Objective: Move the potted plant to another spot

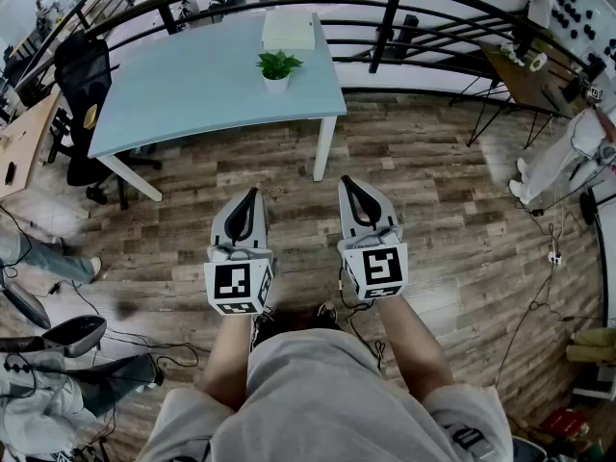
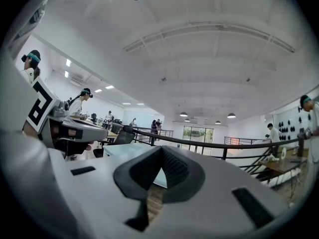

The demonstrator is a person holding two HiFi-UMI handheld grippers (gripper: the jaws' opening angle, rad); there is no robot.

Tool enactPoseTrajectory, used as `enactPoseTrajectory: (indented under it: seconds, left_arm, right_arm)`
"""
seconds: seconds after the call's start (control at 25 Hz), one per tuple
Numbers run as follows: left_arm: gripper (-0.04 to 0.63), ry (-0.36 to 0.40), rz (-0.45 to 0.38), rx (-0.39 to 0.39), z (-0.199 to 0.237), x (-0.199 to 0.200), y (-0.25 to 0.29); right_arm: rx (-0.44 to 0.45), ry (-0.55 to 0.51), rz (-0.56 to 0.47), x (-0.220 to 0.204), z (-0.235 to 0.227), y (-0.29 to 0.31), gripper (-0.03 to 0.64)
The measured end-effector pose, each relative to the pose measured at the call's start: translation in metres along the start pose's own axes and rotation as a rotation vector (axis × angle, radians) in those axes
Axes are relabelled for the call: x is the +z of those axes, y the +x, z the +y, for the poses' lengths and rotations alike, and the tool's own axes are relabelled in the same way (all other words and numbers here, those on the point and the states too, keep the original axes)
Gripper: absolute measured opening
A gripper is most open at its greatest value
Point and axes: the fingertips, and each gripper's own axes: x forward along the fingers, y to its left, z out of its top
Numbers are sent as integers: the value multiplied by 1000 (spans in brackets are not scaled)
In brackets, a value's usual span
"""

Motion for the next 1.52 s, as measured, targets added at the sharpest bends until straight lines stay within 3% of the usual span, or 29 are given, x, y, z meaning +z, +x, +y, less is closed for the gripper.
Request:
enactPoseTrajectory:
  seconds: [0.48,0.8,1.12,1.52]
  left_arm:
    - [11,-42,72,12,-41,-37,0]
    - [11,-69,122,27,-66,-64,-4]
    - [11,-85,173,28,-50,-87,9]
    - [11,-109,166,-27,2,-95,94]
  right_arm:
    - [105,10,21,-35,-17,-29,5]
    - [153,61,98,-80,-40,-45,90]
    - [160,95,156,-107,-35,-22,169]
    - [136,51,216,-122,-49,64,221]
